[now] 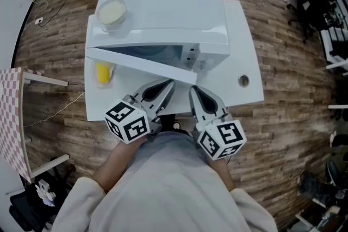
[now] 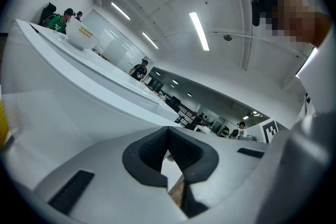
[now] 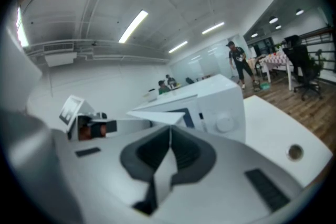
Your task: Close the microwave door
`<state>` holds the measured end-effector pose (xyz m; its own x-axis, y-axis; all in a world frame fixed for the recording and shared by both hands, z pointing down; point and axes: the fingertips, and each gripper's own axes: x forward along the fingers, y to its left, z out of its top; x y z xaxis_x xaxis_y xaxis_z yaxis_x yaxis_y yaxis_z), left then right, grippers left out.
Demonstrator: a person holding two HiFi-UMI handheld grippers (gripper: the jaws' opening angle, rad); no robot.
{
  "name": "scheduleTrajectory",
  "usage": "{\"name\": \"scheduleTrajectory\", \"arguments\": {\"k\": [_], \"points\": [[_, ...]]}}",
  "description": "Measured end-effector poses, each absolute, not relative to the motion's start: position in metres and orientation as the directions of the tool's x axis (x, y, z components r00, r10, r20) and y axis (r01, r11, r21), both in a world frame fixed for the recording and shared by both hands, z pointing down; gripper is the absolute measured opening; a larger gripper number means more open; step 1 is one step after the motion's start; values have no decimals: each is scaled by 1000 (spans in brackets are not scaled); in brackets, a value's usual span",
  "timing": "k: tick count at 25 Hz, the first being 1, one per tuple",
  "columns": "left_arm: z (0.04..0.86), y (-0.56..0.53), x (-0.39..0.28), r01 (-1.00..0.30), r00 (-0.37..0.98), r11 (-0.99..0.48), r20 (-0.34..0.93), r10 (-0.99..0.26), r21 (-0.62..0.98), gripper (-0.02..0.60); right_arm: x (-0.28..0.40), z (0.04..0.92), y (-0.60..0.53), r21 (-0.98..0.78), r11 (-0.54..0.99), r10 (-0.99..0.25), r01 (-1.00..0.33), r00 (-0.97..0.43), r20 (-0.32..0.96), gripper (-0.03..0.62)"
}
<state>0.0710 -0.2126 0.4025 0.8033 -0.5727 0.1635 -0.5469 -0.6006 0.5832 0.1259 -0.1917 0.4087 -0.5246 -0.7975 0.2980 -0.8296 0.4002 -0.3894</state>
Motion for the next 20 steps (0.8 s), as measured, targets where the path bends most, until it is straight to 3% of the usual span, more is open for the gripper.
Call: {"name": "scheduleTrajectory", "arguments": {"k": [20], "points": [[408, -227, 63, -557, 794, -588, 170, -583, 586, 14, 125, 412, -216, -410, 377, -806, -831, -512, 297, 23]]}}
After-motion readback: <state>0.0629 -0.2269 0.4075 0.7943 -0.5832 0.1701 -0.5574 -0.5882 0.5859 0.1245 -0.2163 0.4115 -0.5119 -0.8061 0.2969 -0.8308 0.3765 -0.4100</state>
